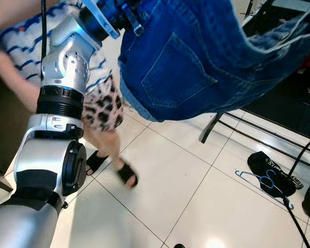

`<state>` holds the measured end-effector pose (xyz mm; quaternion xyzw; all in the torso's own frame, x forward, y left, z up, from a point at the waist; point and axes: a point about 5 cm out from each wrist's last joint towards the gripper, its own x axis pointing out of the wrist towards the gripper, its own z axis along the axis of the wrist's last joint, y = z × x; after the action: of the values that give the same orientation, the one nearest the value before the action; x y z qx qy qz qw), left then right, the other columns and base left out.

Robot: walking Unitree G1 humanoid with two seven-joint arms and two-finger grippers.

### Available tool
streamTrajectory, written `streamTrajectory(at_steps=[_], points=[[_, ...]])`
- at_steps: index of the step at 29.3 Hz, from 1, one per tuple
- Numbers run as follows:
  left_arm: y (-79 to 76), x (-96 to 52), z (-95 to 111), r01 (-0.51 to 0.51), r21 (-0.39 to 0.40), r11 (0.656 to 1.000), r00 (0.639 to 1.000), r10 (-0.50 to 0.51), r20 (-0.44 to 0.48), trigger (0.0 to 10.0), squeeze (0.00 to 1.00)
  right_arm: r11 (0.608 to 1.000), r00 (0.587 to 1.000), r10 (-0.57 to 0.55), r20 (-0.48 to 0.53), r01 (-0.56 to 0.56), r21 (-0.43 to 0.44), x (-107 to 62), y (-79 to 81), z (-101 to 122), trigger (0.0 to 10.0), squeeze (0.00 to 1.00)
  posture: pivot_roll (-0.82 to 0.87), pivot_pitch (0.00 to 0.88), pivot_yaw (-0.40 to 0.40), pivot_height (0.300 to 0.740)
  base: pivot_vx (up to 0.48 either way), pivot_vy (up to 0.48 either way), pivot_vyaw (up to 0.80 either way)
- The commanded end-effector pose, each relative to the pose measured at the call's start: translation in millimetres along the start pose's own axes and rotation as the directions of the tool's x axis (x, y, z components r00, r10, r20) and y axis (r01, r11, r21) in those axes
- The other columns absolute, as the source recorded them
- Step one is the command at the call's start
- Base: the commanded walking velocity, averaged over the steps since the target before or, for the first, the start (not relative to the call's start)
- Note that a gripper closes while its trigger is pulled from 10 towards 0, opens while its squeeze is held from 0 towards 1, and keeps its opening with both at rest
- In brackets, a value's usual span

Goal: Hang hanger

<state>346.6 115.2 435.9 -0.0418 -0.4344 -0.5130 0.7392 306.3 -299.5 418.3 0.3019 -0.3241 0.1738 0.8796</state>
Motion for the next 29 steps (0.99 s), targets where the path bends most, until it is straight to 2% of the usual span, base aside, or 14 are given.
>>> streamTrajectory(at_steps=[1, 5, 7, 12, 13, 14, 16, 20, 21, 22, 23, 24, 25, 29], points=[[0.7, 4.8, 13.5, 0.017, 0.037, 0.999, 0.999, -0.019, 0.049, 10.0, 0.0, 1.0, 1.0, 0.0, 0.004, 0.0, -0.028, 1.3, 1.8, 3.4, 0.0, 0.0, -0.03, 0.156, 0.018, 0.74, 0.0, 0.0, 0.0], [-4.3, -1.5, 5.1, 0.076, 0.048, 0.996, 0.997, -0.076, -0.01, 10.0, 0.0, 0.997, 0.996, -0.072, -0.05, 0.07, -0.043, -6.4, -11.5, -10.7, 0.0, 0.0, -0.03, 0.162, 0.017, 0.74, 0.0, 0.0, 0.0], [-13.4, -9.7, -4.7, 0.167, 0.045, 0.985, 0.983, -0.163, -0.08, 10.0, 0.0, 0.99, 0.985, -0.132, -0.114, 0.125, -0.059, -14.9, -22.4, -27.8, 0.0, 0.0, -0.03, 0.164, 0.018, 0.74, 0.0, 0.0, 0.0], [-21.4, -17.7, -15.9, 0.232, 0.046, 0.972, 0.962, -0.222, -0.162, 10.0, 0.0, 0.987, 0.973, -0.162, -0.166, 0.157, -0.046, -23.9, -29.4, -45.9, 0.0, 0.0, -0.02, 0.167, 0.02, 0.74, 0.0, 0.0, 0.0], [-29.0, -28.1, -29.0, 0.317, 0.065, 0.946, 0.912, -0.285, -0.295, 10.0, 0.0, 0.984, 0.965, -0.178, -0.195, 0.181, -0.005, -34.0, -33.8, -63.4, 0.0, 0.0, -0.01, 0.172, 0.026, 0.74, 0.0, 0.0, 0.0], [-29.0, -28.1, -29.0, 0.317, 0.065, 0.946, 0.912, -0.285, -0.295, 10.0, 0.0, 0.984, 0.965, -0.178, -0.195, 0.181, -0.005, -34.0, -33.8, -63.4, 0.0, 0.0, -0.01, 0.172, 0.026, 0.74, 0.0, 0.0, 0.0], [-31.7, -33.5, -34.9, 0.36, 0.072, 0.93, 0.879, -0.312, -0.361, 10.0, 0.0, 0.981, 0.962, -0.188, -0.2, 0.194, 0.013, -37.9, -36.0, -69.3, 0.0, 0.0, -0.01, 0.172, 0.026, 0.74, 0.0, 0.0, 0.0], [-32.4, -36.5, -38.2, 0.378, 0.083, 0.922, 0.861, -0.317, -0.397, 10.0, 0.0, 0.98, 0.962, -0.193, -0.195, 0.2, 0.018, -38.8, -36.8, -70.1, 0.0, 0.0, 0.0, 0.174, 0.03, 0.74, 0.0, 0.0, 0.0], [-33.3, -41.2, -43.3, 0.404, 0.101, 0.909, 0.831, -0.319, -0.456, 10.0, 0.0, 0.98, 0.964, -0.191, -0.185, 0.199, 0.028, -39.5, -36.7, -70.0, 0.0, 0.0, 0.0, 0.175, 0.034, 0.74, 0.0, 0.0, 0.0], [-33.3, -41.2, -43.3, 0.404, 0.101, 0.909, 0.831, -0.319, -0.456, 10.0, 0.0, 0.98, 0.964, -0.191, -0.185, 0.199, 0.028, -39.5, -36.7, -70.0, 0.0, 0.0, 0.0, 0.175, 0.034, 0.74, 0.0, 0.0, 0.0], [-34.0, -46.8, -49.7, 0.418, 0.116, 0.901, 0.8, -0.305, -0.516, 10.0, 0.0, 0.981, 0.968, -0.183, -0.172, 0.193, 0.038, -40.5, -35.7, -69.3, 0.0, 0.0, 0.0, 0.178, 0.037, 0.74, 0.0, 0.0, 0.0], [-34.0, -46.8, -49.7, 0.418, 0.116, 0.901, 0.8, -0.305, -0.516, 10.0, 0.0, 0.981, 0.968, -0.183, -0.172, 0.193, 0.038, -40.5, -35.7, -69.3, 0.0, 0.0, 0.0, 0.178, 0.037, 0.74, 0.0, 0.0, 0.0], [-33.5, -51.1, -55.2, 0.42, 0.137, 0.897, 0.778, -0.278, -0.564, 10.0, 0.0, 0.983, 0.974, -0.166, -0.157, 0.176, 0.054, -41.2, -33.3, -68.2, 0.0, 0.0, 0.0, 0.182, 0.038, 0.74, 0.0, 0.0, 0.0], [-31.4, -54.7, -59.1, 0.401, 0.163, 0.902, 0.767, -0.233, -0.597, 10.0, 0.0, 0.987, 0.98, -0.138, -0.145, 0.148, 0.064, -42.2, -28.6, -67.1, 0.0, 0.0, 0.0, 0.182, 0.042, 0.74, 0.0, 0.0, 0.0]])
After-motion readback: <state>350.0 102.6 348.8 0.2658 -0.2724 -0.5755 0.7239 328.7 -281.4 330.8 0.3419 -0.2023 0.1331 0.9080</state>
